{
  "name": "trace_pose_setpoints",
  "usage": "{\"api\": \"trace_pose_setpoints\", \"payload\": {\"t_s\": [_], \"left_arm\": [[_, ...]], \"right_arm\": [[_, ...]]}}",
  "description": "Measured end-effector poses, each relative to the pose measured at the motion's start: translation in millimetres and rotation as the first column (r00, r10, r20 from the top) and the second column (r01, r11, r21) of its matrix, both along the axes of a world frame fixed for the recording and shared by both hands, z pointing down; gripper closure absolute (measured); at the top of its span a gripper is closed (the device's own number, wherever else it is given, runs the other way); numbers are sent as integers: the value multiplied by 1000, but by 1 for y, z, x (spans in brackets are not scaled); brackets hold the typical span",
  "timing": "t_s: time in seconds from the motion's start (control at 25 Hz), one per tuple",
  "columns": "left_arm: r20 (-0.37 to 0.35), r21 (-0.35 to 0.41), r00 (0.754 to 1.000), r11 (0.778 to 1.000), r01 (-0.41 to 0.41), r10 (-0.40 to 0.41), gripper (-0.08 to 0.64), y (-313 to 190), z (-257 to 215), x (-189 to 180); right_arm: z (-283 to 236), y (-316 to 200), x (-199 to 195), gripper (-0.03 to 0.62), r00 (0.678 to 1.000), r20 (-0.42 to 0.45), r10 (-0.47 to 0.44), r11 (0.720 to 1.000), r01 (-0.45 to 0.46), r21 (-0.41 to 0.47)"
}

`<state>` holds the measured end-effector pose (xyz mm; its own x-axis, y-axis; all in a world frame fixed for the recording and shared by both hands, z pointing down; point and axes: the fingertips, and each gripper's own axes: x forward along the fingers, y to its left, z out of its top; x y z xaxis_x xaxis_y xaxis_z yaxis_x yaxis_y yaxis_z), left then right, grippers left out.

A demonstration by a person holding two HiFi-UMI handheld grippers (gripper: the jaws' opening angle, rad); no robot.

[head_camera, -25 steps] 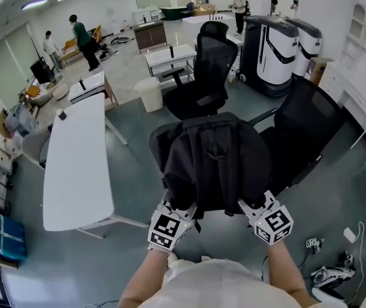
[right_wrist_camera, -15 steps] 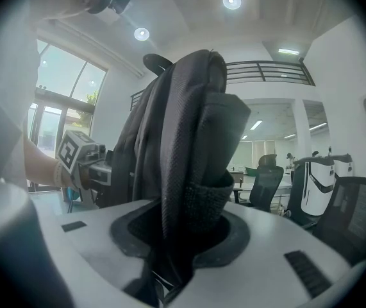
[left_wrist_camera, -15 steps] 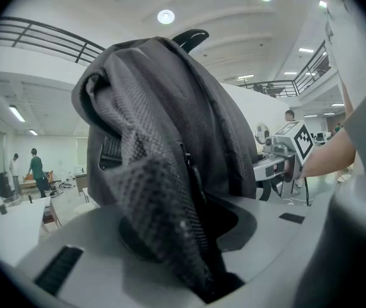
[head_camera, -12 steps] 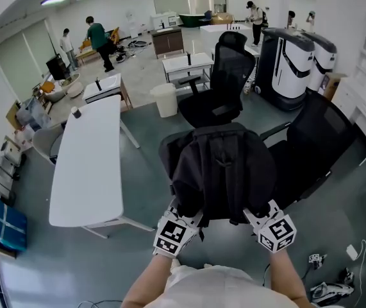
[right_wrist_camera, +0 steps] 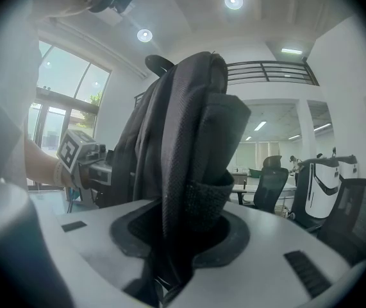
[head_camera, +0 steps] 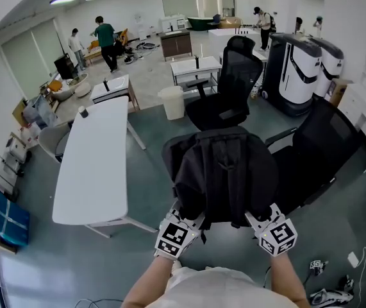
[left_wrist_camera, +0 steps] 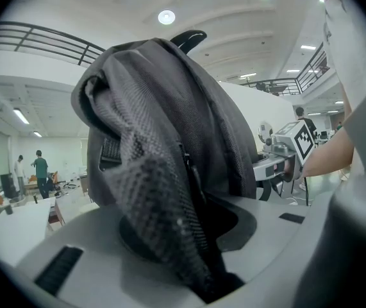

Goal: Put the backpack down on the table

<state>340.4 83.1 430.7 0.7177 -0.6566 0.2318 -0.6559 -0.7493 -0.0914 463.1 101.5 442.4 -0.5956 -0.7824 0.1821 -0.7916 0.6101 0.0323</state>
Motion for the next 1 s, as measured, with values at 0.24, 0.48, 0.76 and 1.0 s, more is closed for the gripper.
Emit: {"api": "trace_pose_setpoints", "payload": {"t_s": [0.24,0.48,0.76,1.0], "left_arm": [[2,6,1000,1000,27,-27,431,-1,-3,-8],[2,6,998,998,68,-68,433,-3,-2,-16],[1,18,993,992,121,-121,433,-4,-5,-32],[1,33,981,980,195,-196,434,-6,-9,-60]], "right_arm": [[-2,-4,-8,462,1000,-1,-30,1000,30,11],[0,-10,-16,462,998,0,-61,998,61,10],[-3,-17,-31,463,994,1,-111,993,111,27],[-6,-28,-59,463,984,8,-180,983,180,45]]}}
